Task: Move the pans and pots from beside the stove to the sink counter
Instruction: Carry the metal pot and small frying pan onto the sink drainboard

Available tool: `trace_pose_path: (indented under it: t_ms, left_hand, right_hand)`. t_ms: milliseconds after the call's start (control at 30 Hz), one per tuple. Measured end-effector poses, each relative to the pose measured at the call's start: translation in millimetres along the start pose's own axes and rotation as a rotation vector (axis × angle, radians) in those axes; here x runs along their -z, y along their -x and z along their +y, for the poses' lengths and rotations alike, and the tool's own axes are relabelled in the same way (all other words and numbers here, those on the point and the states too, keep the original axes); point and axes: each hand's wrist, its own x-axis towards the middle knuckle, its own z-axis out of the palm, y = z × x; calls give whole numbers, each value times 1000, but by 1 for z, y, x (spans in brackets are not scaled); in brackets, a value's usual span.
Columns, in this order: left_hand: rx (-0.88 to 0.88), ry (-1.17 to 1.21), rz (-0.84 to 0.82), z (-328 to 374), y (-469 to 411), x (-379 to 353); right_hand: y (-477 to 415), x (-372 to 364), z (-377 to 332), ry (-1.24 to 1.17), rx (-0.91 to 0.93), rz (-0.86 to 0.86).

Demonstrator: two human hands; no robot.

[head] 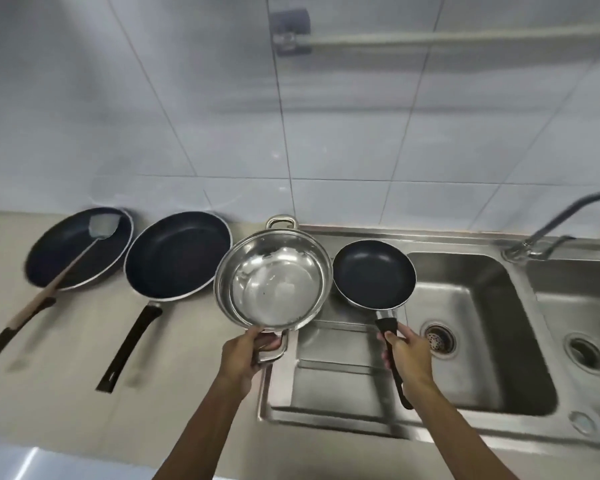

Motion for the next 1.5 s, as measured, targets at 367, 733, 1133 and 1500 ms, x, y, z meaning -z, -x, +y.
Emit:
trace_pose_path:
  t_ms: [367,733,1133,1500]
  left_hand:
    - [39,-69,-80,29,-43,22]
    - [51,-57,-83,26,-58,18]
    - [65,-32,-80,24,-57,16]
    - [83,11,-69,20,-50,14]
  right_hand:
    - [10,-60,2,-29,-30,144]
    - [-16,-64,1,-56,-57,162]
    - [-37,-66,4,-90,-78,118]
    - [-48,-68,-1,-82,-83,67]
